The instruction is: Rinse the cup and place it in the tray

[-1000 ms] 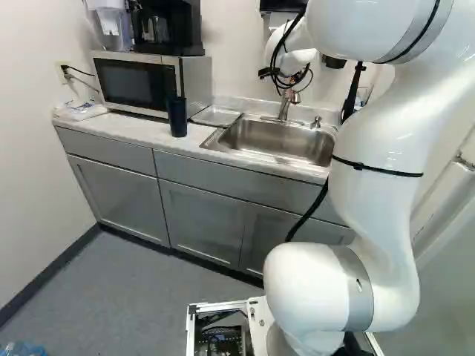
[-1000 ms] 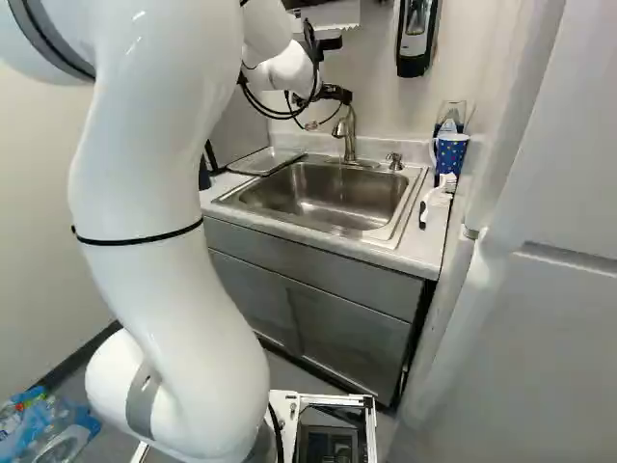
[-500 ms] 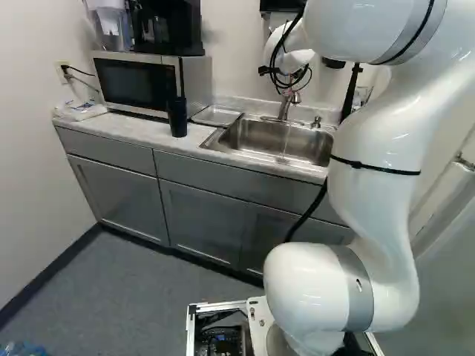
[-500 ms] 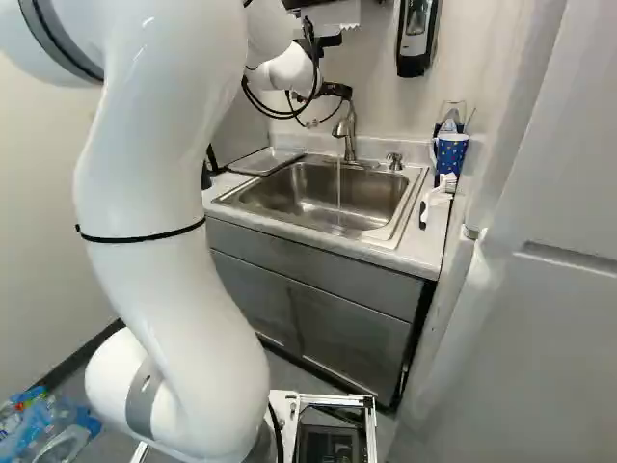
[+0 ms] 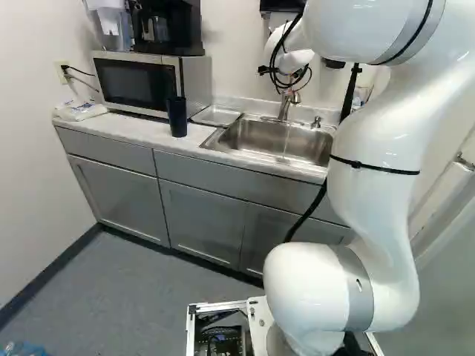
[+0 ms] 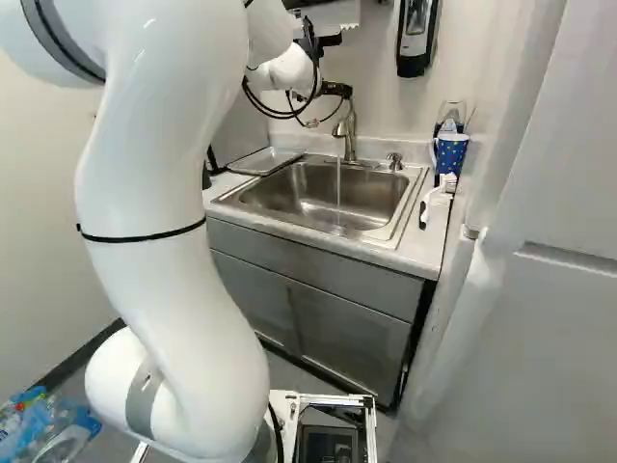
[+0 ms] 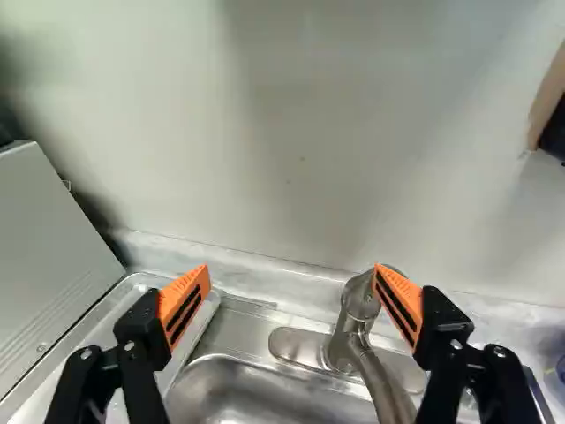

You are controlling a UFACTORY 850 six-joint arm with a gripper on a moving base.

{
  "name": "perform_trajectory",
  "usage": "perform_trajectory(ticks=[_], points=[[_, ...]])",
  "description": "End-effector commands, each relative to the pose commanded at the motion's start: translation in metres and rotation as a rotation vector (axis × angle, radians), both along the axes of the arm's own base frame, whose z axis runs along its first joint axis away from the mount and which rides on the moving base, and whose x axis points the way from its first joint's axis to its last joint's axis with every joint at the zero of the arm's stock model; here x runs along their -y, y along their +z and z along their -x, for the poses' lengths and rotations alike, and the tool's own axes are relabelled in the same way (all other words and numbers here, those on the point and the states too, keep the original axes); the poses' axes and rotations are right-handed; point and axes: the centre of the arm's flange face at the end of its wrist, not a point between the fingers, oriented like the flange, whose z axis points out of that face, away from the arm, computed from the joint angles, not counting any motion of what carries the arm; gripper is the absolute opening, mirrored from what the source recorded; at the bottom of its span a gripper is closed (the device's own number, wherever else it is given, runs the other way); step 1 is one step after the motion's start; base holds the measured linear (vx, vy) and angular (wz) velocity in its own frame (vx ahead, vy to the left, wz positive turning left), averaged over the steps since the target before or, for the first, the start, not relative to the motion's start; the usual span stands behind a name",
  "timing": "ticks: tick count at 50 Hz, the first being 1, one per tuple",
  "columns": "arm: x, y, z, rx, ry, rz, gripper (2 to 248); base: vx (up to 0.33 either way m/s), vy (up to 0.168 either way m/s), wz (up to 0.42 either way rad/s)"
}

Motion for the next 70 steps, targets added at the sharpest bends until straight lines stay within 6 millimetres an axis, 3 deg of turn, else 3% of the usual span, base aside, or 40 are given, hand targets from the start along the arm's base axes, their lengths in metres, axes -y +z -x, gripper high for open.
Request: perform_trajectory(ticks=[17,59,70], points=[[-0.004,0.004,0.022,-0.004,0.000,-0.001,247,0.000,0.000,0.000],[-0.003,0.046,0.114,-0.006,-0.029,-0.001,247,0.000,0.000,0.000],[0.002,0.039,0.138,-0.088,-0.047,-0.017,247,0.000,0.000,0.000]])
